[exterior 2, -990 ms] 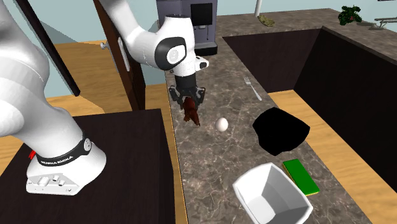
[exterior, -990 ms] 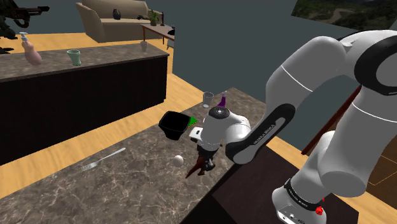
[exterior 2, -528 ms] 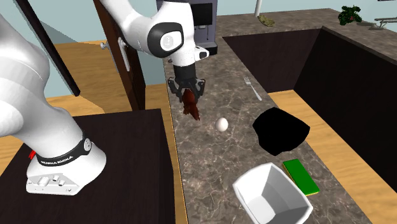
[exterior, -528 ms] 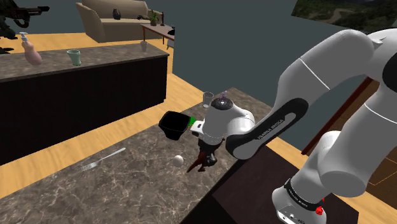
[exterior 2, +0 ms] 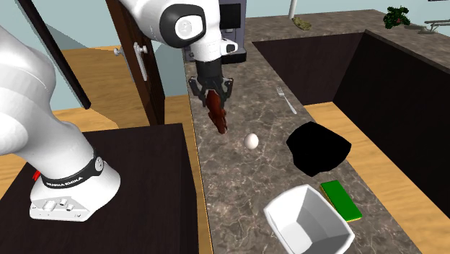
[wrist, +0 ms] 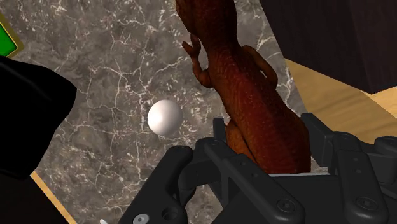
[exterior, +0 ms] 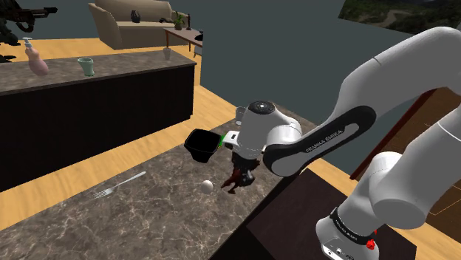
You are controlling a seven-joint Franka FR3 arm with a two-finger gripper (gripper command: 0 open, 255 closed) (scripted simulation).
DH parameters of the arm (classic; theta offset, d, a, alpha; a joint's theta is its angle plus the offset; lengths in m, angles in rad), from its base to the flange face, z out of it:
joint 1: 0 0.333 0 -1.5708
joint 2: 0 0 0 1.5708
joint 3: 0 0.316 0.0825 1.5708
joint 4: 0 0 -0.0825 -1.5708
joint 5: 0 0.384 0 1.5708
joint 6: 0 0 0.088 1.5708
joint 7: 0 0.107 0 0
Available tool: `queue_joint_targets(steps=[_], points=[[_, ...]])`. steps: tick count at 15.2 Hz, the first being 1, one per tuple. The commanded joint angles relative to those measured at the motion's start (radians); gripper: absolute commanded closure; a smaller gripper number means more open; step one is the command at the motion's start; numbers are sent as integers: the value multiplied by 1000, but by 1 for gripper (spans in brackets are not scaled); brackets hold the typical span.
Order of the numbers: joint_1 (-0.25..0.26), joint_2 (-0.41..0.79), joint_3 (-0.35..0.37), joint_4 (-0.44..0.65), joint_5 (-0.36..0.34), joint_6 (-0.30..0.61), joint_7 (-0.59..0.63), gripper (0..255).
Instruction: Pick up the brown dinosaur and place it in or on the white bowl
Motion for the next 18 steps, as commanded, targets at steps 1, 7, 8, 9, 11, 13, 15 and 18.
queue_joint_targets(steps=[1,7,8,9,11,13,15,18], points=[[4,-28,-2,5,17,-31,-14,255],[-81,-4,-108,23,-10,-15,-182,255],[-95,4,-125,30,-14,-13,-209,255],[-109,13,-142,39,-18,-11,-236,255],[-136,32,-175,61,-24,-9,-291,255],[-162,56,-205,87,-27,-8,-345,255],[-187,82,-234,118,-27,-9,-399,255],[-223,127,-274,173,-22,-14,-480,255]])
